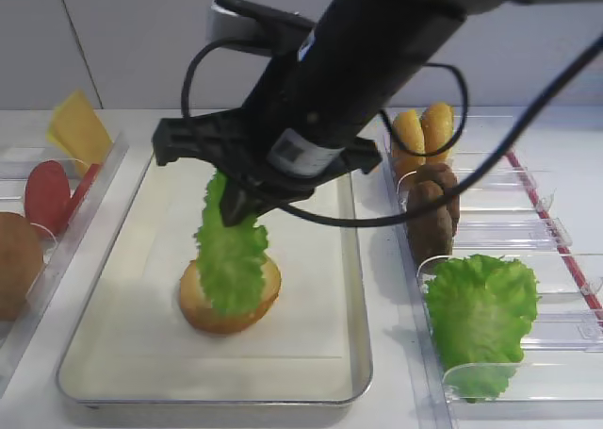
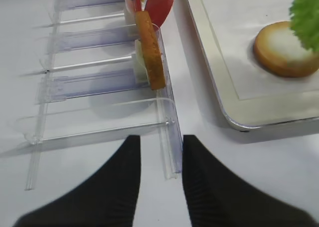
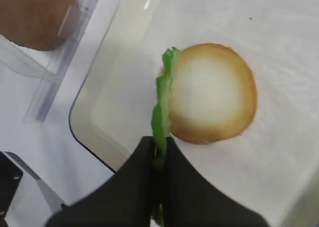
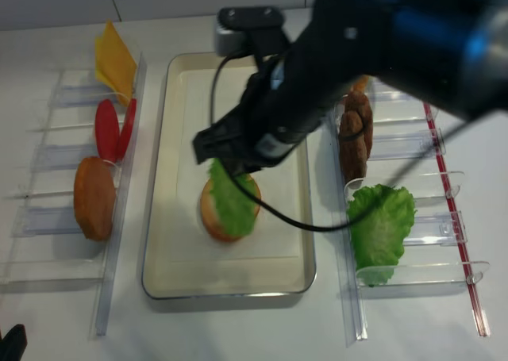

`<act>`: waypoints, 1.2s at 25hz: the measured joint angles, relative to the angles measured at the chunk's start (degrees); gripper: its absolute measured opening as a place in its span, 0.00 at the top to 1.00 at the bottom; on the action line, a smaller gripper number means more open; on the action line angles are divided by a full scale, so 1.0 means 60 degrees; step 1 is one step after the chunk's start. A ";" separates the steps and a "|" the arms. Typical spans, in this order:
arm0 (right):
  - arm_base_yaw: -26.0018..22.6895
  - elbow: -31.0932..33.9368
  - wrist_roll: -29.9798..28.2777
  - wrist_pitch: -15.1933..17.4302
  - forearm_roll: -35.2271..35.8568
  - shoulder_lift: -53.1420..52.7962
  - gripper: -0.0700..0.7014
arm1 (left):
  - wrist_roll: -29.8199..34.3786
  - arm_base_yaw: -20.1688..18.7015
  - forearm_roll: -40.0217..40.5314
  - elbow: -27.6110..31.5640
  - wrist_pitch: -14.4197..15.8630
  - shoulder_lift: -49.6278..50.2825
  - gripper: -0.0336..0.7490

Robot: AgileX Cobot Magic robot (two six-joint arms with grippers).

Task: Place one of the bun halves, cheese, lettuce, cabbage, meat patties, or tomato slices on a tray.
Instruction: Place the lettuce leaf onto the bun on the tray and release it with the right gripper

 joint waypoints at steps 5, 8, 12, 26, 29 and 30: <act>0.0177 -0.0770 -0.0772 -0.0097 0.0994 0.1060 0.86 | 0.0000 0.0000 0.0000 0.0000 0.0000 0.0000 0.68; 0.0175 -0.0891 -0.0830 -0.0146 0.1051 0.1548 0.86 | 0.0000 0.0000 0.0000 0.0000 0.0000 0.0000 0.68; 0.0175 -0.0906 -0.0709 -0.0146 0.0221 0.1935 0.86 | 0.0000 0.0000 0.0000 0.0000 0.0000 0.0000 0.67; 0.0097 -0.0906 0.0324 0.0132 -0.1868 0.1997 0.86 | 0.0000 0.0000 0.0000 0.0000 0.0000 0.0000 0.68; 0.0097 -0.0906 0.0338 0.0051 -0.1988 0.2082 0.86 | 0.0000 0.0000 0.0000 0.0000 0.0000 0.0000 0.68; 0.0097 -0.0906 0.0338 0.0032 -0.2076 0.2082 0.86 | 0.0000 0.0000 0.0000 0.0000 0.0000 0.0000 0.68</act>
